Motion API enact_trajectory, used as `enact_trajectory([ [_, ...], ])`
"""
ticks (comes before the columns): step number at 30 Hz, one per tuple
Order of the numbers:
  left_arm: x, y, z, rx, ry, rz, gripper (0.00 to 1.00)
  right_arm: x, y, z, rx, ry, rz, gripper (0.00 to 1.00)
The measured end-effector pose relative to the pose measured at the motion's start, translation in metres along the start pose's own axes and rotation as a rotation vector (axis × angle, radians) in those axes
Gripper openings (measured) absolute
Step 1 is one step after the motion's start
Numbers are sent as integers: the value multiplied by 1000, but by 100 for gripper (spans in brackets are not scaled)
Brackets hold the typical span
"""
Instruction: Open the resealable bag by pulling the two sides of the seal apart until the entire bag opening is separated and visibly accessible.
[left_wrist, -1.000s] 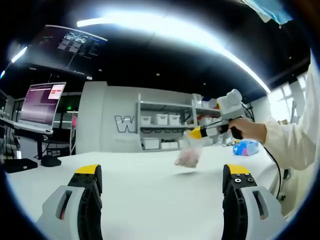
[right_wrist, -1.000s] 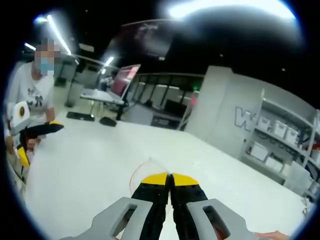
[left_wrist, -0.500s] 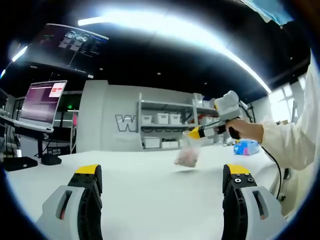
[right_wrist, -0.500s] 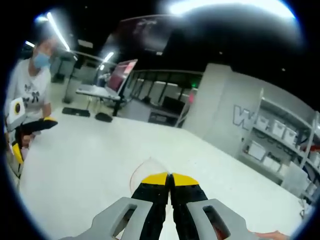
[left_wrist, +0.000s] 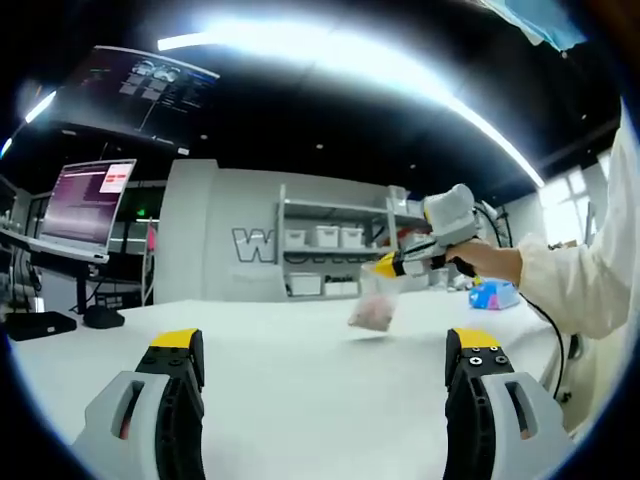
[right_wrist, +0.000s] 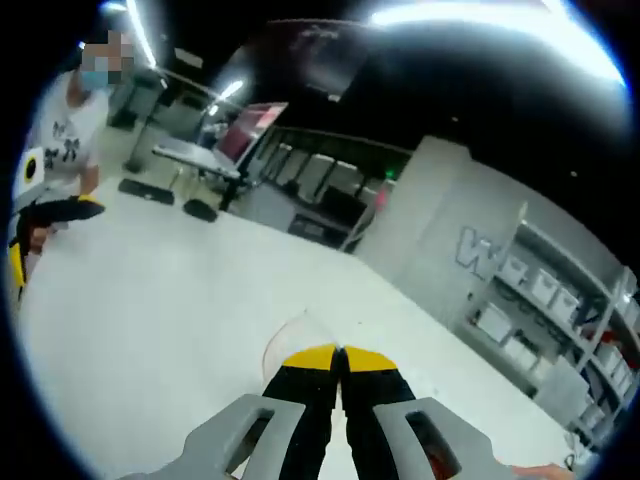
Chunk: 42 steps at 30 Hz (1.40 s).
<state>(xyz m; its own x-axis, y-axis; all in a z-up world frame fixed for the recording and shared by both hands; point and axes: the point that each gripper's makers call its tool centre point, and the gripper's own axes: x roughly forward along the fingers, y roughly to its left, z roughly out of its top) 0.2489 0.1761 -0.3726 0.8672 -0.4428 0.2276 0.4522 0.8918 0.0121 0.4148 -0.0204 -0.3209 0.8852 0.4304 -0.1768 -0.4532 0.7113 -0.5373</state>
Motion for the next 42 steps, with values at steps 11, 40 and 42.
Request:
enact_trajectory([
  [11,-2,3,-1,-4,-1,6,99,7,0,2,-132,22,-25,0],
  [40,2,6,-2,6,8,8,99,31,-21,-3,-412,100,-107,0],
  [42,1,7,-2,6,7,9,99,33,-23,-3,-448,106,-123,0],
])
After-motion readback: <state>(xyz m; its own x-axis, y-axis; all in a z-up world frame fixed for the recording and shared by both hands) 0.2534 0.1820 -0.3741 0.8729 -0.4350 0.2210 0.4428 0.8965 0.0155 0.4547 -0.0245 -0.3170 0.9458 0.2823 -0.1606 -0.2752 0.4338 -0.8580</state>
